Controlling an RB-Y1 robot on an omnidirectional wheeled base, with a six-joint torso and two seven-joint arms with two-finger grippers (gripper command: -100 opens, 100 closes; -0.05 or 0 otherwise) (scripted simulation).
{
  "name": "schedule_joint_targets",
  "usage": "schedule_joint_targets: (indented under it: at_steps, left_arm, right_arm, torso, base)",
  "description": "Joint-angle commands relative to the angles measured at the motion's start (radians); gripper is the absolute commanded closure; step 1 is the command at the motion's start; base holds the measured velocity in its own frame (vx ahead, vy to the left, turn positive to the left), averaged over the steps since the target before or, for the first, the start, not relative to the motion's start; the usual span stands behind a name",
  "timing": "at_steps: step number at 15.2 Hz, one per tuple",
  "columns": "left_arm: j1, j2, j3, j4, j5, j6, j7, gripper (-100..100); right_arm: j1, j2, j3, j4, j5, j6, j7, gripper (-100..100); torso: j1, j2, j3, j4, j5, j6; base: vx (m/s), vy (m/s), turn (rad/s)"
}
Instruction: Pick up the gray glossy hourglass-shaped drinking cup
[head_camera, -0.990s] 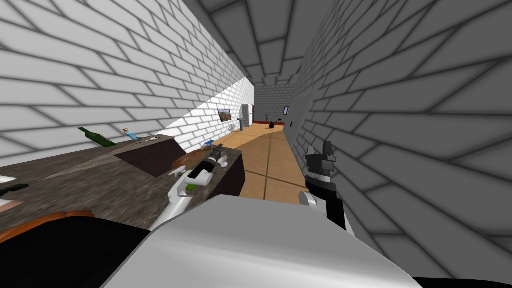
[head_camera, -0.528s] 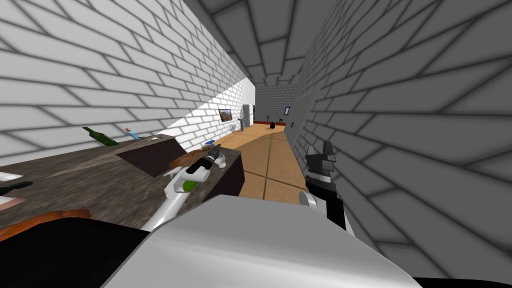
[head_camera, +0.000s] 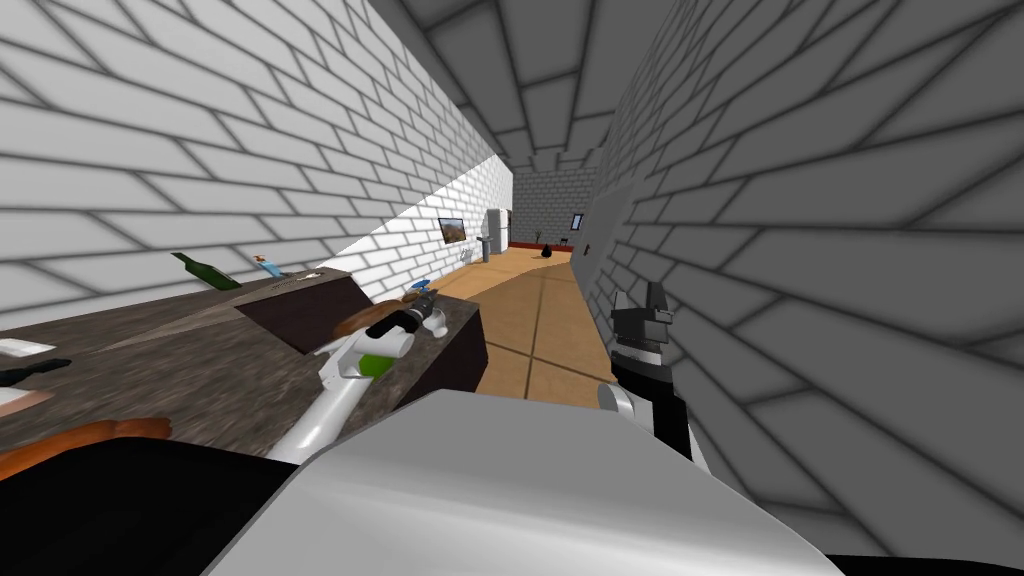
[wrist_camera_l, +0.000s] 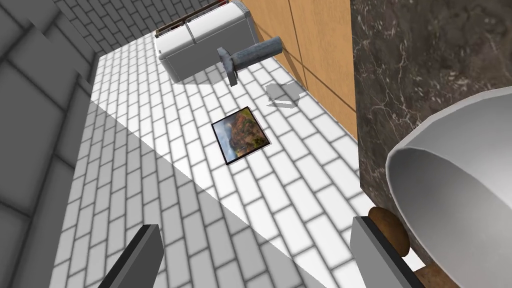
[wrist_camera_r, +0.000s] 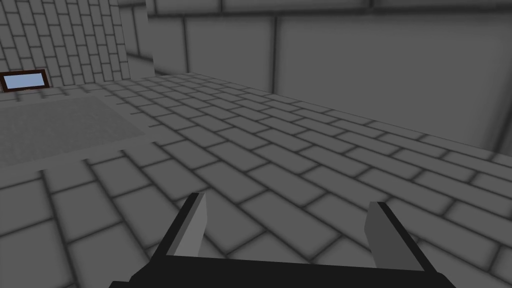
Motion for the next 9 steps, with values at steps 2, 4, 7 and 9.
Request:
schedule_joint_targets:
  at_steps: [2, 4, 7, 9]
  left_arm:
    - [-0.019, 0.036, 0.025, 0.018, 0.040, 0.066, -0.018, -100]
    - [-0.019, 0.036, 0.025, 0.018, 0.040, 0.101, -0.018, -100]
    - [-0.032, 0.063, 0.046, 0.029, 0.073, 0.154, -0.033, -100]
    - [-0.032, 0.063, 0.046, 0.029, 0.073, 0.178, -0.033, -100]
  right_arm:
    - [0.000, 0.000, 0.000, 0.000, 0.000, 0.000, 0.000, 0]
    - [0.000, 0.000, 0.000, 0.000, 0.000, 0.000, 0.000, 0]
    - [0.000, 0.000, 0.000, 0.000, 0.000, 0.000, 0.000, 0]
    - [0.000, 0.000, 0.000, 0.000, 0.000, 0.000, 0.000, 0]
  torso:
    - [0.001, 0.001, 0.000, 0.000, 0.000, 0.000]
    - [0.001, 0.000, 0.000, 0.000, 0.000, 0.000]
    - [0.002, 0.001, 0.001, 0.000, 0.000, 0.000]
    - [0.001, 0.001, 0.000, 0.000, 0.000, 0.000]
  base:
    - [0.035, -0.042, 0.020]
    - [0.051, -0.052, 0.036]
    - [0.031, -0.044, 0.028]
    - [0.034, -0.039, 0.012]
